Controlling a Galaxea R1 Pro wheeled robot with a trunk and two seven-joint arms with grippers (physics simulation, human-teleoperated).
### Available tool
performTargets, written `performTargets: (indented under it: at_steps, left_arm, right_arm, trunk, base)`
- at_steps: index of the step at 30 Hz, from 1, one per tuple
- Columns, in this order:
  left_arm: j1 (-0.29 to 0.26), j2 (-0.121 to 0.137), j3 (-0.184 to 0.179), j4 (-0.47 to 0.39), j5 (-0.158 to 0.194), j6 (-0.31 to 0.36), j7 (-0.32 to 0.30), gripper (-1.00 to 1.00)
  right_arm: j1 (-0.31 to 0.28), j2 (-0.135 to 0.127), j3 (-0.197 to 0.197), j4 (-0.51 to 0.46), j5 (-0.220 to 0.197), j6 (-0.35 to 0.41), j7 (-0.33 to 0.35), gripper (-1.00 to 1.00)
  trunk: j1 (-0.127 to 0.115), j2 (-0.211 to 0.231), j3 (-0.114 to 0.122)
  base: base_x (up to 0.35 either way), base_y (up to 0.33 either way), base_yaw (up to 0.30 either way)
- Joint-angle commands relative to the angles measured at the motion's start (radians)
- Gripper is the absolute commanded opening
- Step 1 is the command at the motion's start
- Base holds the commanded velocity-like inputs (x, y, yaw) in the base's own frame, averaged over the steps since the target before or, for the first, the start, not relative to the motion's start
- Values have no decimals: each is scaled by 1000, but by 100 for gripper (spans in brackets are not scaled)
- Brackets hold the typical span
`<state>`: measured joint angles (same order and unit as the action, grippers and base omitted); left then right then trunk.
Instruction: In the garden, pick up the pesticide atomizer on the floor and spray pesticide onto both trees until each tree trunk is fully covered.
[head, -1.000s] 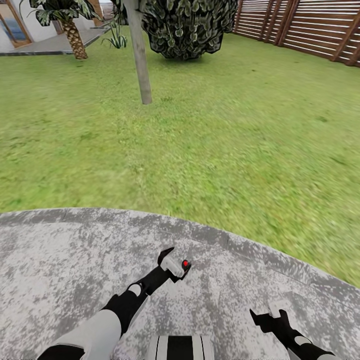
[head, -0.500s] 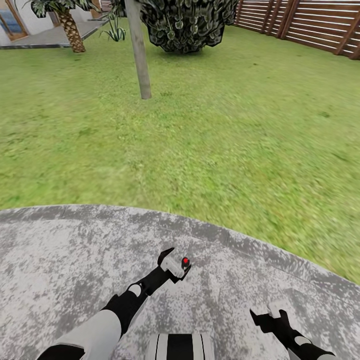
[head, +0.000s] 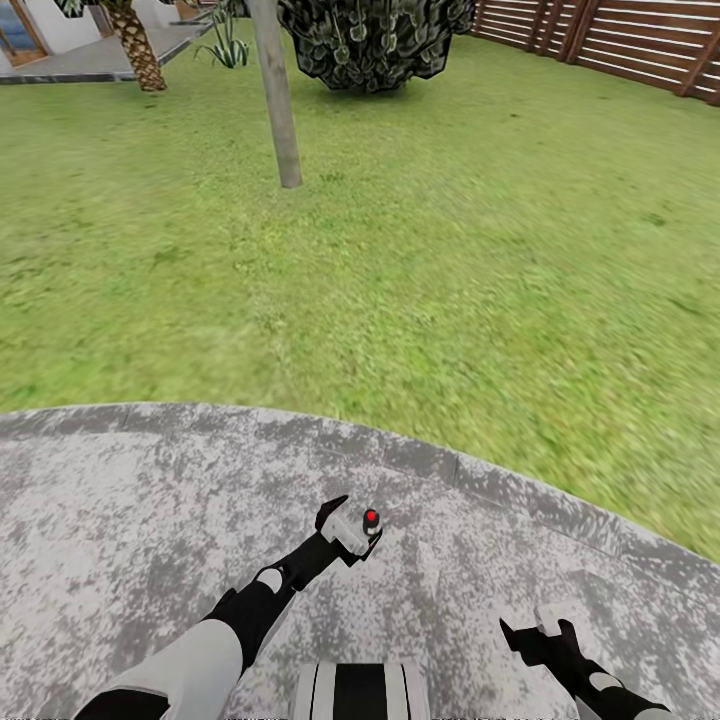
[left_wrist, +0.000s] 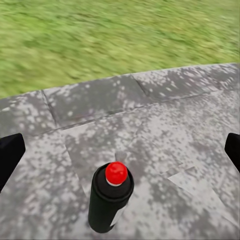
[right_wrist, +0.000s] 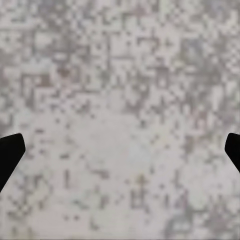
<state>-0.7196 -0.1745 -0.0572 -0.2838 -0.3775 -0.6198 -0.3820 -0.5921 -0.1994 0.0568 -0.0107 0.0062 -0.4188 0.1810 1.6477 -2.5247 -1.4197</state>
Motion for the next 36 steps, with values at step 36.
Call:
performTargets:
  at_steps: [36]
  left_arm:
    - [0,0,3,-3,2,-3,0,100]
  right_arm:
    - [0,0,0,0,0,0,0,100]
  trunk:
    - [0,0,-60]
  base:
    - [0,0,0]
